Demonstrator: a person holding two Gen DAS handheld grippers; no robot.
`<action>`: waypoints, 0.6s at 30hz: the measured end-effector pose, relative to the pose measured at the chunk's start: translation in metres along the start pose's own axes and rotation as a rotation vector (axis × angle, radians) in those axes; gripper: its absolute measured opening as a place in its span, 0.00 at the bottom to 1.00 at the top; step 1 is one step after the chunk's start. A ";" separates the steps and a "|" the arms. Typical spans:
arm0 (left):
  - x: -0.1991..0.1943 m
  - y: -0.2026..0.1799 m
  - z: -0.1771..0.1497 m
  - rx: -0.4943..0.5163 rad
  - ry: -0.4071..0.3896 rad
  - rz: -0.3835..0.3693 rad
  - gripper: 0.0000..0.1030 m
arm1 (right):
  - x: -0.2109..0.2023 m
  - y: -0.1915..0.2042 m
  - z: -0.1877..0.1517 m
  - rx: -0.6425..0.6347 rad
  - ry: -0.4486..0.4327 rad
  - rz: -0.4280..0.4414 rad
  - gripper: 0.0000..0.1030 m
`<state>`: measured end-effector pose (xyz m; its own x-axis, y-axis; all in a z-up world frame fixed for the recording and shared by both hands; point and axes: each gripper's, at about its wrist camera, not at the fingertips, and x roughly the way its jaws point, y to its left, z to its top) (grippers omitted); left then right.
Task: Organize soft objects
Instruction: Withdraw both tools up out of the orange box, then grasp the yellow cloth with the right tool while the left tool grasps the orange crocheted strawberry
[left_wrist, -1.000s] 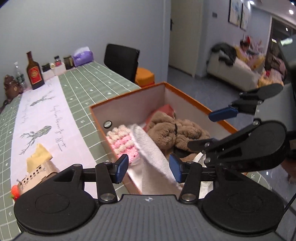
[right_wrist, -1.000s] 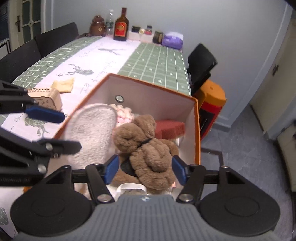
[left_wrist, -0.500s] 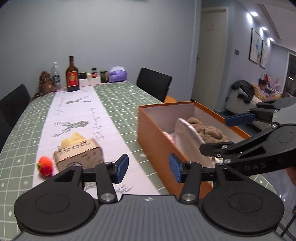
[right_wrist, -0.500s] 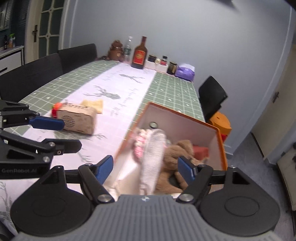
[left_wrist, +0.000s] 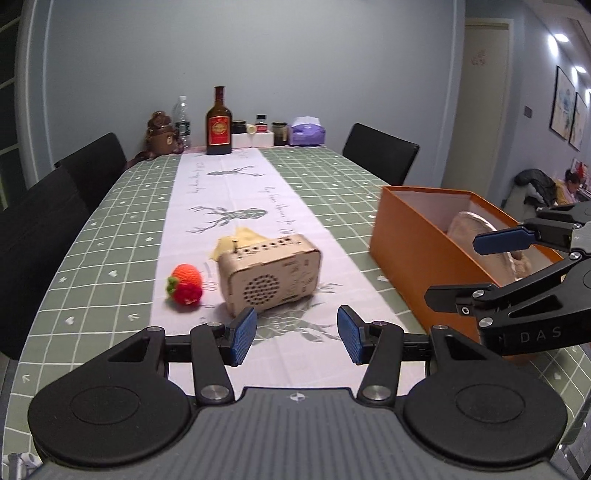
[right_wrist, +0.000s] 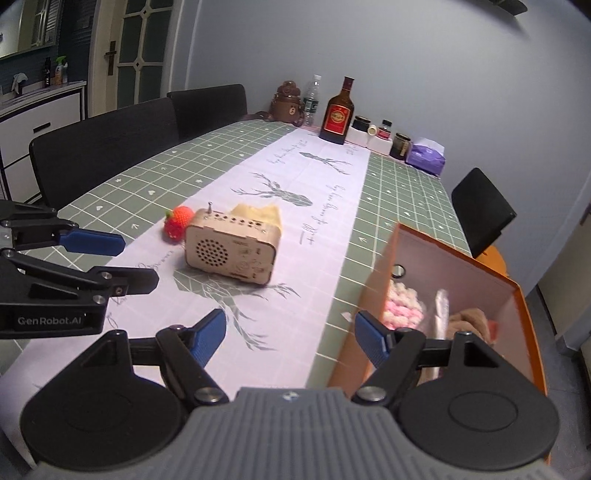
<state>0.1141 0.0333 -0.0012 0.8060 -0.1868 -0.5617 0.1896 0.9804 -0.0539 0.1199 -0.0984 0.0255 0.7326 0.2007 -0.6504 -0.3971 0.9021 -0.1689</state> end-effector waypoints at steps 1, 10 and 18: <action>0.000 0.007 0.001 -0.015 -0.004 0.005 0.58 | 0.003 0.003 0.004 -0.004 0.001 0.006 0.74; 0.010 0.071 0.018 -0.215 -0.016 0.051 0.58 | 0.040 0.008 0.043 -0.006 0.029 0.066 0.74; 0.048 0.103 0.042 -0.330 0.046 0.066 0.58 | 0.089 -0.011 0.087 0.094 0.092 0.142 0.74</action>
<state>0.1955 0.1228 0.0010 0.7826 -0.1265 -0.6095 -0.0603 0.9592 -0.2764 0.2374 -0.0566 0.0342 0.6176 0.2968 -0.7283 -0.4368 0.8996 -0.0038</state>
